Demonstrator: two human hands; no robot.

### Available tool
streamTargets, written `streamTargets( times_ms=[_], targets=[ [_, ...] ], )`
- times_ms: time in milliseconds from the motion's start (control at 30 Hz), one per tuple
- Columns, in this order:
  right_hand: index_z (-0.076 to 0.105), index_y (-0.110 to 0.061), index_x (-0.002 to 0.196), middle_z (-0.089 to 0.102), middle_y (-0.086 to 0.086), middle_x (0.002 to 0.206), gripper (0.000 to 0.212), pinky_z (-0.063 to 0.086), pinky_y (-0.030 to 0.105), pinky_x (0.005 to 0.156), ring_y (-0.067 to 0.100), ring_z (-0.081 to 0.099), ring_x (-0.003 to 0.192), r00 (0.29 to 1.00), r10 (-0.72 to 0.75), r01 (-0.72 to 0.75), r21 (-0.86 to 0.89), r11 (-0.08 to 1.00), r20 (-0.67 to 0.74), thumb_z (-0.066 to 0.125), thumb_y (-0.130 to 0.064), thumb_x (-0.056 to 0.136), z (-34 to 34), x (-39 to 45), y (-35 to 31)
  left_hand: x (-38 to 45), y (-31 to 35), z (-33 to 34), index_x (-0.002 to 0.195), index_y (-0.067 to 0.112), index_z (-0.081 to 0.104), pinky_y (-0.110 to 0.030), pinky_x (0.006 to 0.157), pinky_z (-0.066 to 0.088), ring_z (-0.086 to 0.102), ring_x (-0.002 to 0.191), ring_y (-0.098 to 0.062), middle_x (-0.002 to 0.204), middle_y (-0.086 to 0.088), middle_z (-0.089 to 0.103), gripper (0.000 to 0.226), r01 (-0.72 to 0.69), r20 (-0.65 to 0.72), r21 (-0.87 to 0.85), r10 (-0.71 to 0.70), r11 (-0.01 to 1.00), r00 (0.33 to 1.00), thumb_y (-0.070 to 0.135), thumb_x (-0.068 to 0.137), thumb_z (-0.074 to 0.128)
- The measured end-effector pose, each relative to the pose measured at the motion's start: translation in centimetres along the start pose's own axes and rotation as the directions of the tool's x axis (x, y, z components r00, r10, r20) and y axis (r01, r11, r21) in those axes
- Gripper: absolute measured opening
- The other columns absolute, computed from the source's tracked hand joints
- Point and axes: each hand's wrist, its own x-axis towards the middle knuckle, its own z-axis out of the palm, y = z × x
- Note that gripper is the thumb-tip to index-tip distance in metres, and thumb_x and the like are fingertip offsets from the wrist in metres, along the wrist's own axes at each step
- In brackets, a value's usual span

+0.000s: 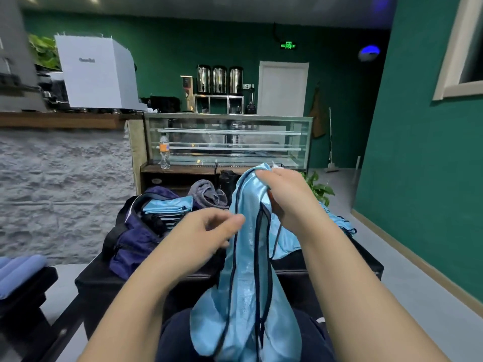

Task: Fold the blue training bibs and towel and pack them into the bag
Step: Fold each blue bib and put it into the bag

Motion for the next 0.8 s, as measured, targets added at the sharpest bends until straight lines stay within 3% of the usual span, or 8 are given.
streamTargets(
  times_ms=[67,167,300,367,567,633,700,800],
  targets=[
    [0.042,-0.014,0.07,0.036,0.007,0.057,0.028,0.028,0.032,0.055,0.02,0.034,0.053,1.0,-0.013,0.013,-0.01,1.0,0.006,0.058,-0.021,0.092,0.1,0.2,-0.2,-0.1,0.2,0.8,0.093,0.02,0.067,-0.015,0.061,0.047,0.062,0.069,-0.002,0.084,0.006,0.071,0.033,-0.012,0.087,-0.005,0.012,1.0,0.996,0.046,0.074,0.074],
    [0.034,-0.016,0.064,0.031,0.004,0.055,0.037,0.023,0.032,0.055,0.019,0.029,0.05,1.0,-0.004,0.004,-0.039,0.999,0.0,0.057,-0.021,0.093,-0.2,0.5,-0.3,0.1,-0.5,1.1,0.099,0.018,0.067,-0.025,0.079,0.055,0.069,0.087,-0.011,0.096,0.002,0.073,0.012,-0.002,0.061,0.148,-0.007,0.989,0.998,0.019,0.087,0.067],
    [0.052,-0.014,0.079,0.045,0.012,0.076,0.016,0.031,0.036,0.066,0.025,0.039,0.068,1.0,0.0,0.0,-0.022,1.0,-0.011,0.06,-0.023,0.09,-0.8,1.2,-0.4,-0.1,-1.8,0.3,0.1,0.014,0.071,-0.044,0.094,0.051,0.069,0.097,-0.024,0.098,-0.002,0.074,0.027,0.156,0.191,0.112,-0.176,0.981,0.966,0.036,0.09,0.058],
    [0.055,-0.018,0.088,0.046,0.011,0.082,0.01,0.033,0.037,0.07,0.025,0.041,0.075,1.0,0.012,-0.012,0.015,1.0,-0.016,0.062,-0.025,0.085,-1.1,1.5,-0.3,-0.5,-2.1,0.3,0.101,0.008,0.069,-0.04,0.089,0.046,0.066,0.097,-0.027,0.102,-0.011,0.073,0.042,0.214,0.23,0.023,-0.213,0.977,0.95,0.045,0.085,0.058],
    [0.049,-0.014,0.078,0.039,0.007,0.063,0.015,0.027,0.034,0.059,0.021,0.036,0.06,0.991,0.126,-0.129,-0.073,0.989,-0.039,0.059,-0.017,0.089,-1.7,2.0,1.6,-1.2,-0.7,0.5,0.101,0.006,0.068,-0.027,0.063,0.056,0.069,0.08,-0.021,0.099,-0.014,0.072,0.032,0.277,0.26,-0.401,-0.181,0.873,0.948,0.029,0.088,0.051],
    [0.05,-0.014,0.069,0.04,0.003,0.059,0.022,0.026,0.029,0.053,0.017,0.032,0.053,0.988,0.146,-0.14,-0.123,0.982,0.042,0.058,-0.014,0.089,-1.4,1.4,2.4,-1.1,0.0,0.5,0.108,0.006,0.066,-0.033,0.071,0.055,0.068,0.089,-0.024,0.104,-0.014,0.071,0.036,0.247,0.217,-0.49,-0.157,0.836,0.963,0.03,0.085,0.051],
    [0.063,-0.012,0.077,0.049,0.001,0.064,0.021,0.038,0.027,0.053,0.014,0.04,0.052,0.982,0.145,-0.117,-0.212,0.97,0.122,0.058,-0.023,0.093,-1.2,0.2,2.6,-1.0,0.4,0.5,0.114,0.006,0.064,-0.036,0.084,0.052,0.066,0.1,-0.025,0.112,-0.014,0.07,0.039,0.202,0.154,-0.551,-0.139,0.81,0.978,0.03,0.086,0.05],
    [0.066,-0.021,0.101,0.06,-0.01,0.065,0.036,0.051,0.029,0.074,0.007,0.058,0.062,0.99,0.065,-0.011,-0.397,0.918,0.122,0.045,-0.05,0.096,-1.5,-1.7,2.0,-0.8,0.9,0.5,0.112,0.007,0.064,-0.03,0.082,0.054,0.068,0.097,-0.021,0.108,-0.01,0.071,0.031,0.152,0.064,-0.607,-0.143,0.78,0.988,0.026,0.096,0.045]
  ],
)
